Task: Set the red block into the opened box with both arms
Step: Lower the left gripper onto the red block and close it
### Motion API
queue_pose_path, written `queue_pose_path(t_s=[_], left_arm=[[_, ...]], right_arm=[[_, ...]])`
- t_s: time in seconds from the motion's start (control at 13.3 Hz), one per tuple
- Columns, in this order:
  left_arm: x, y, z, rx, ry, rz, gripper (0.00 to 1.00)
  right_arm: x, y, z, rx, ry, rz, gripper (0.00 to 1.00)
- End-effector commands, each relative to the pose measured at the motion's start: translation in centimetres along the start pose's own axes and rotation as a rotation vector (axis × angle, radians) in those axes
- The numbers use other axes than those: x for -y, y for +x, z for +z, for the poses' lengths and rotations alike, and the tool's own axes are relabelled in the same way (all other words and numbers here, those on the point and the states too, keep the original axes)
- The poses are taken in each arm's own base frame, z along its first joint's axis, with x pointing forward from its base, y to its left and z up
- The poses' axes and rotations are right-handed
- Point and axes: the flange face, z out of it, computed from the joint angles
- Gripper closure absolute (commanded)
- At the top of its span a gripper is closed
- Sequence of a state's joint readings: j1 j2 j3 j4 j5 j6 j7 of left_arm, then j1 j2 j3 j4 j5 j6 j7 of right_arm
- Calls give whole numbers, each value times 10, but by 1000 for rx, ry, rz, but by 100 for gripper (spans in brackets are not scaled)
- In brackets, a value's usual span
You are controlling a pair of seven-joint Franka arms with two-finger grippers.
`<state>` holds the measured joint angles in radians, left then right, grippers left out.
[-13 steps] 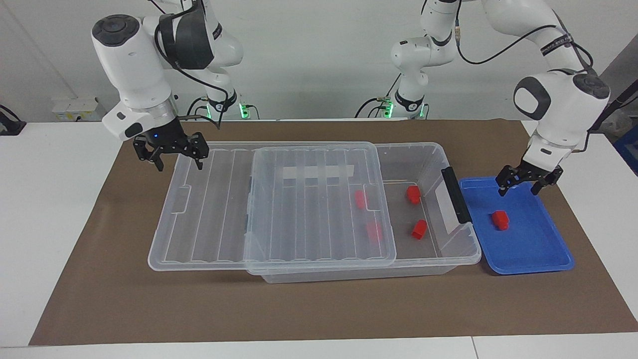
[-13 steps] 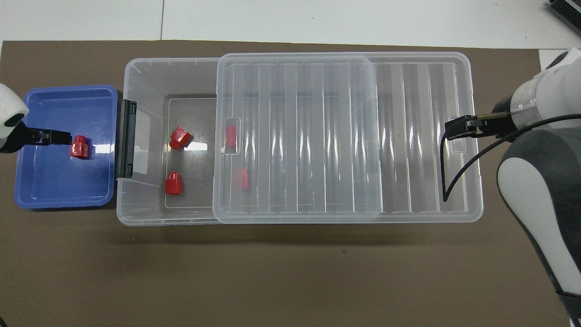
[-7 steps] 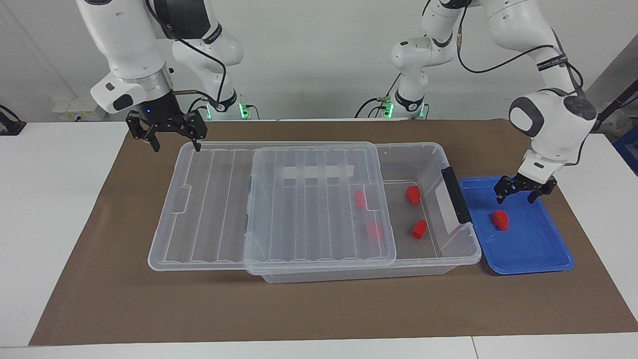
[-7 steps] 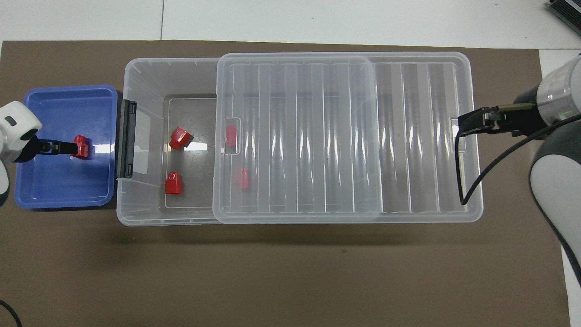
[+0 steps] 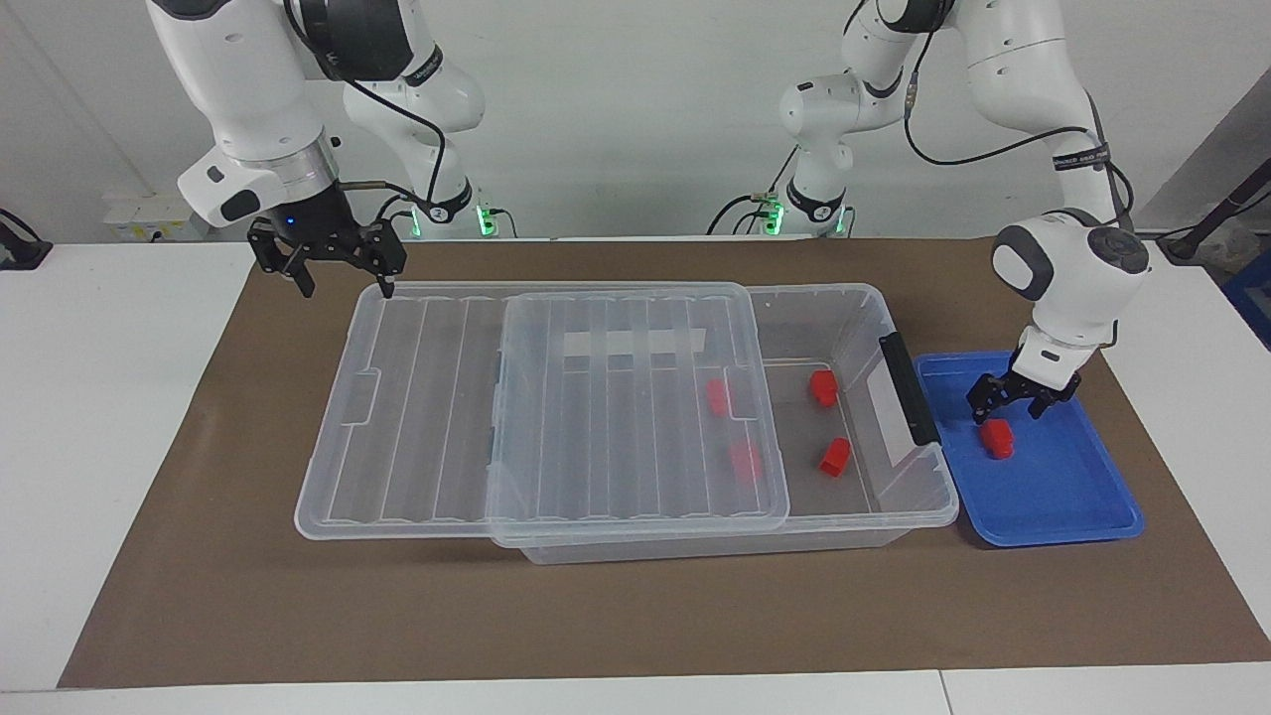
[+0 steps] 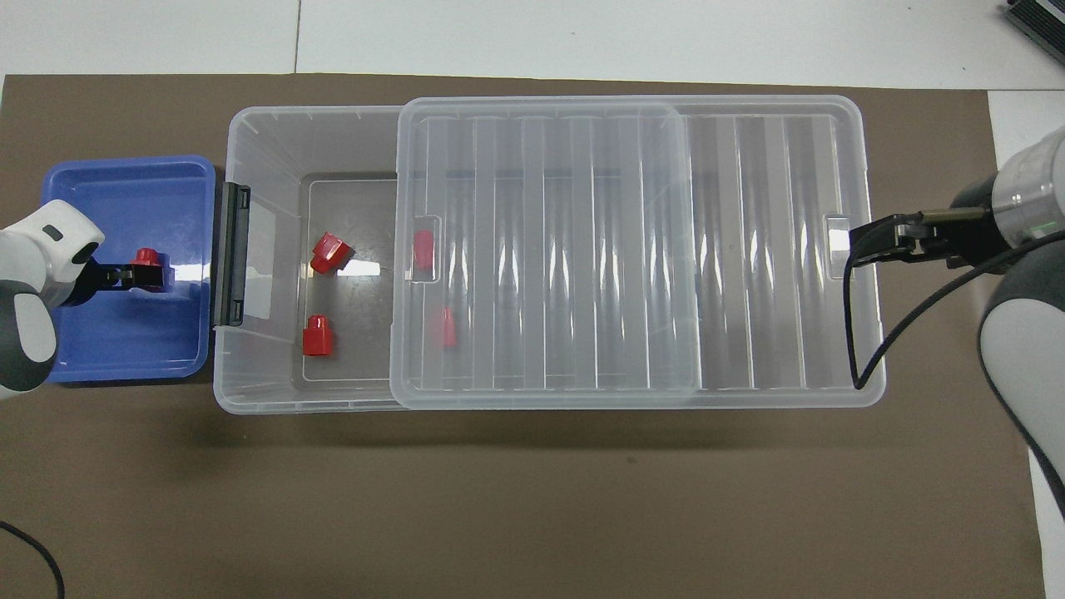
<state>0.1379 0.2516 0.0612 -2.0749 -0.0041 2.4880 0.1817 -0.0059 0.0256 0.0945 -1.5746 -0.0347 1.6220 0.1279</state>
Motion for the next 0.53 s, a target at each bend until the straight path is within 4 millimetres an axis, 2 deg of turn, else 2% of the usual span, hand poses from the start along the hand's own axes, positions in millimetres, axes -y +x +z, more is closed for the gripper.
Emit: queue_pose_path(t_s=[0.0,0.3,0.38,0.45], left_arm=[[-2,-2,15,-24,5,-30,0],[-4,-2,15,-25,4,-30,0],[-6,-2,16,-24,4,-44,11],[-7,-1,16,-24,3,-59,29]], right_arm=[[-6,-6,1,-9,18,23,0],[-12,-6,1,-9,17,34,0],[-12,-6,0,-11,17,34,0],[-12,-6,1,-9,17,34,0]])
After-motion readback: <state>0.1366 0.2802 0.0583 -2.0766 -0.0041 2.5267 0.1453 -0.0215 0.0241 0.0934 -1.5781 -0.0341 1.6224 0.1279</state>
